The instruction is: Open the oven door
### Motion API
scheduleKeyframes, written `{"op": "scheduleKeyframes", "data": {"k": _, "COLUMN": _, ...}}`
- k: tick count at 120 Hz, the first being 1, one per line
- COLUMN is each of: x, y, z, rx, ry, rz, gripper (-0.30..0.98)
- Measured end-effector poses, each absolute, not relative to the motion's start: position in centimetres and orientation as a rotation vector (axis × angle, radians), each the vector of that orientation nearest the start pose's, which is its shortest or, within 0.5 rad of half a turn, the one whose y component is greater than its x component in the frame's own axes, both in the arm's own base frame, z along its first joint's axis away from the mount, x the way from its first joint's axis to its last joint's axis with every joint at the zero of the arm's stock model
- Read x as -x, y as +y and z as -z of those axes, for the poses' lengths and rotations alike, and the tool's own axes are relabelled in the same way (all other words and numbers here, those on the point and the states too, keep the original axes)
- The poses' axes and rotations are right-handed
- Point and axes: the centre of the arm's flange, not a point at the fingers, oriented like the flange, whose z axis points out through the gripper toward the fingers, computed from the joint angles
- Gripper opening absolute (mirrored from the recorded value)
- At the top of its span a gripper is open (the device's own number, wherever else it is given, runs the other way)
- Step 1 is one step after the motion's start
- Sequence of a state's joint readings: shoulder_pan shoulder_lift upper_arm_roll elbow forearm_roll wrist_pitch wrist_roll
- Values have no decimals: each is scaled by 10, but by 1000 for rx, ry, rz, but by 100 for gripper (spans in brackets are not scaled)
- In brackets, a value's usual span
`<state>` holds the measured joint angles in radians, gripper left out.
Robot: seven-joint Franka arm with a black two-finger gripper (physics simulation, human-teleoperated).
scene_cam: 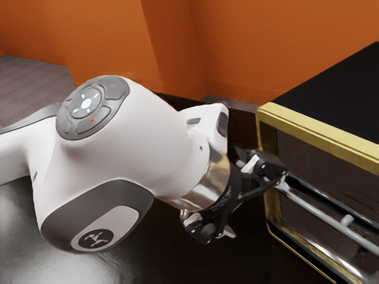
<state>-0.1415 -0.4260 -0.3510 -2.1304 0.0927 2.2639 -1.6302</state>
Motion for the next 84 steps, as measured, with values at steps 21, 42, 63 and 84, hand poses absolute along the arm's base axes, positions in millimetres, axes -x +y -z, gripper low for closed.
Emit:
{"op": "scheduleKeyframes", "data": {"k": 21, "x": -328, "y": -246, "z": -610, "rx": 2815, "ry": -1900, "rz": 883, "gripper": 68}}
{"op": "scheduleKeyframes", "data": {"k": 42, "x": -228, "y": -315, "z": -572, "rx": 2647, "ry": -1846, "rz": 1386, "gripper": 68}}
{"op": "scheduleKeyframes", "data": {"k": 63, "x": -351, "y": -113, "z": -786, "rx": 2516, "ry": -2699, "rz": 724, "gripper": 68}}
{"op": "scheduleKeyframes", "data": {"k": 84, "x": -410, "y": -11, "z": -722, "rx": 1880, "ry": -2840, "rz": 50, "gripper": 69}}
